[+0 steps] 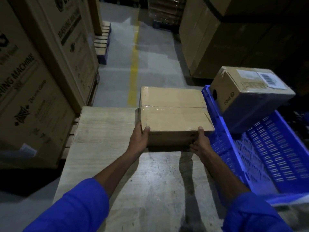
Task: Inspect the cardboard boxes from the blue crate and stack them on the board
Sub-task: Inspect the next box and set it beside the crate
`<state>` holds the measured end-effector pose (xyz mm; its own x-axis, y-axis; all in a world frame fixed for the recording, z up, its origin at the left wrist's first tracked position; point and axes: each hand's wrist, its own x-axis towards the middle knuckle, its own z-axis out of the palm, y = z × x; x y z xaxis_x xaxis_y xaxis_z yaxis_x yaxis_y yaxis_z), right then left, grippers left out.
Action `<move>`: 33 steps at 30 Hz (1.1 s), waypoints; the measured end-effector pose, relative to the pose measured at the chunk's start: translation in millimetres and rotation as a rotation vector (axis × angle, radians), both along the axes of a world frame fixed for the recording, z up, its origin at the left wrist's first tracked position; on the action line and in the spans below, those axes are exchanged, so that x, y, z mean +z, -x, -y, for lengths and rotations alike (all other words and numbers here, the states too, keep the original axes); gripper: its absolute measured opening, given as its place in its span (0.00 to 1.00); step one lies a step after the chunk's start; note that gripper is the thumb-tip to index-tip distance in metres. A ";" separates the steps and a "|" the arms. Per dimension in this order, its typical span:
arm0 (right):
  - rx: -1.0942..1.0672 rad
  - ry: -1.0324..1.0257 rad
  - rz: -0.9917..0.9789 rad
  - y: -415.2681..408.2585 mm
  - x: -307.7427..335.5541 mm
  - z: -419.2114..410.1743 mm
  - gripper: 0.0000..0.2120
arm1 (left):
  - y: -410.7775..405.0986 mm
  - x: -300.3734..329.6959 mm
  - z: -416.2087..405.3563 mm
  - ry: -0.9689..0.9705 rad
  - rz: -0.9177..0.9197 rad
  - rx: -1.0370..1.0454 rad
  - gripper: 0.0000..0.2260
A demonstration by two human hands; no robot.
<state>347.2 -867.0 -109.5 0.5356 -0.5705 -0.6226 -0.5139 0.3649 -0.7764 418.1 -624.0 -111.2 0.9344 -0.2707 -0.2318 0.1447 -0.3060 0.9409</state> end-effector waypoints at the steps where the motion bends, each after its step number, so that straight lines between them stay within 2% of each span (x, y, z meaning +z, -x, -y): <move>1: 0.000 0.000 0.000 -0.1 -0.5 0.8 0.34 | -2.8 -2.4 0.1 0.005 0.009 -0.004 0.21; 7: 0.001 -0.013 0.020 -0.8 -5.2 4.3 0.36 | -15.8 -19.1 3.0 -0.098 0.004 -0.015 0.27; 12: -0.003 -0.030 0.030 -0.4 -5.7 5.4 0.36 | -16.3 -12.7 2.6 -0.147 0.041 -0.031 0.23; 18: -0.027 -0.025 0.004 -2.9 -9.4 10.1 0.36 | -8.6 -11.6 2.2 -0.230 0.083 -0.048 0.23; 33: -0.050 -0.032 0.006 -2.7 -13.0 8.4 0.36 | -9.6 -10.8 -0.8 -0.244 0.142 -0.103 0.23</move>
